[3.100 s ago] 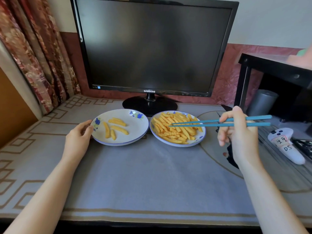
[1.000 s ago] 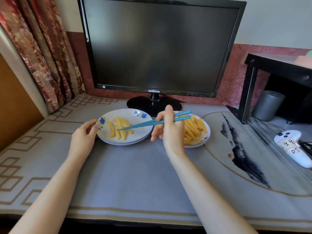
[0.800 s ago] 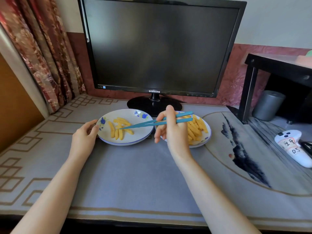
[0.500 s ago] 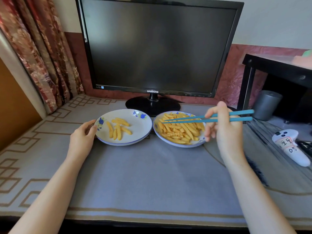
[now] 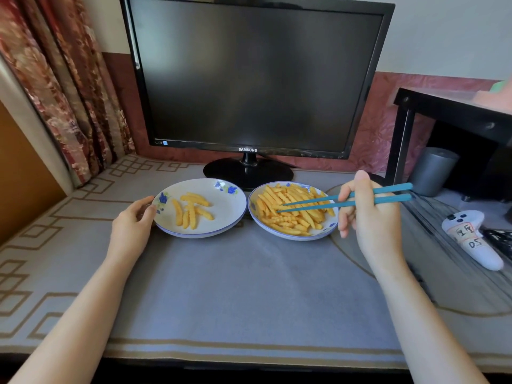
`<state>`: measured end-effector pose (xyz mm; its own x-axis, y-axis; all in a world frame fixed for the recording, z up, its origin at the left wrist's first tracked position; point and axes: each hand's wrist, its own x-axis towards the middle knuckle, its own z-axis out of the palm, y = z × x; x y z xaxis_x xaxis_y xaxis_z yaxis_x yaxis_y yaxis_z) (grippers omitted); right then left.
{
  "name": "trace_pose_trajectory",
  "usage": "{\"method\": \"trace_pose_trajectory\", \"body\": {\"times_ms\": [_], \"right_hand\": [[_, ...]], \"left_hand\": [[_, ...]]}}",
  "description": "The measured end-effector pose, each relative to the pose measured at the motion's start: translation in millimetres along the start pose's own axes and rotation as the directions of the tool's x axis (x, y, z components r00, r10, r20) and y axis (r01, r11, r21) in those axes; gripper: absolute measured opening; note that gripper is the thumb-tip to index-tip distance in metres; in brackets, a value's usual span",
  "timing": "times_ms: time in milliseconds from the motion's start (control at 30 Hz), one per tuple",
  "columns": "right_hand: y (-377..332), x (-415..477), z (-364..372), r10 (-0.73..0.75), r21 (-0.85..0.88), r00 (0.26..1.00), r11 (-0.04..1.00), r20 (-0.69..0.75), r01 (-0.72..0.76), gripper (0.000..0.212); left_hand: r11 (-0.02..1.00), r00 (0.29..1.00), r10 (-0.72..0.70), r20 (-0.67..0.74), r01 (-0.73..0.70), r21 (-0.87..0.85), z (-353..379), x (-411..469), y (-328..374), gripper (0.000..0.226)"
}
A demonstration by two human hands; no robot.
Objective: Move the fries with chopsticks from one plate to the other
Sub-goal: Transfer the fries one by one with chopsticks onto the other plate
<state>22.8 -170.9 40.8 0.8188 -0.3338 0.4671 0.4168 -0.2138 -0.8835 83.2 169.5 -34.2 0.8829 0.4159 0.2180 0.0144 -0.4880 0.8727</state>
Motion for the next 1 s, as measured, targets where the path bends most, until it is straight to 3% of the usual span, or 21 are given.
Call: {"method": "trace_pose_trajectory", "body": {"times_ms": [300, 533, 767, 867, 1000], "right_hand": [[-15.0, -6.7, 20.9, 0.057, 0.161, 0.992, 0.986, -0.112, -0.039, 0.046], [-15.3, -24.1, 78.0, 0.176, 0.244, 0.982, 0.951, 0.070, -0.188, 0.044], [2.8, -36.1, 104.3, 0.160, 0.220, 0.965, 0.954, 0.207, -0.205, 0.047], [-3.9, -31.7, 90.9, 0.170, 0.224, 0.968, 0.952, 0.183, -0.209, 0.046], [-14.0, -17.1, 59.2, 0.158, 0.229, 0.987, 0.960, 0.042, -0.163, 0.042]], "left_hand": [[1.000, 1.000, 0.001, 0.003, -0.001, 0.003, -0.4, 0.2, 0.8, 0.033], [1.000, 1.000, 0.009, -0.005, -0.009, 0.011, -0.5, -0.6, 1.9, 0.033], [1.000, 1.000, 0.010, 0.001, -0.010, 0.005, -0.3, 0.2, -0.6, 0.031], [1.000, 1.000, 0.005, 0.003, -0.005, 0.003, 0.2, 0.8, -1.1, 0.032], [1.000, 1.000, 0.003, 0.003, -0.003, -0.009, 0.4, 1.7, -3.0, 0.031]]}}
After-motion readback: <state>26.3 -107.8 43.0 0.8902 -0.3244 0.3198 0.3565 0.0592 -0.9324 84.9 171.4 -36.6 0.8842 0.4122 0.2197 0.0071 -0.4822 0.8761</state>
